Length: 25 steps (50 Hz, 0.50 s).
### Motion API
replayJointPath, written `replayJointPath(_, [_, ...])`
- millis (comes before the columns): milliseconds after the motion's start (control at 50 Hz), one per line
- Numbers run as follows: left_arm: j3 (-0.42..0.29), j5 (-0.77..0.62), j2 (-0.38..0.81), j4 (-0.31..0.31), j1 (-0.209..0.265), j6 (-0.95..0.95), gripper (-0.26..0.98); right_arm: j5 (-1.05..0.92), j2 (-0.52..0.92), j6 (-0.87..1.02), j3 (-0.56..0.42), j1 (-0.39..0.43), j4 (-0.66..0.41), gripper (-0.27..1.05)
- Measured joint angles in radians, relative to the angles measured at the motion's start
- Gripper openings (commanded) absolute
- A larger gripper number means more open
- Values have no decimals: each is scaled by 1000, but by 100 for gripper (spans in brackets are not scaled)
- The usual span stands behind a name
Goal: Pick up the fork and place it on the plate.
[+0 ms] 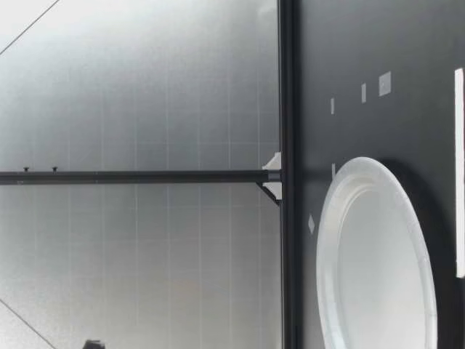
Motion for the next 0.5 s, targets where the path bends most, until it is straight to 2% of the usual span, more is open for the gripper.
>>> replayJointPath(220, [2,0,-2,0,0,6,67,3,150,5,-49,2,-63,56])
replayJointPath(500, [6,0,0,5,-2,11,67,8,186,6,-63,-12,-95,56])
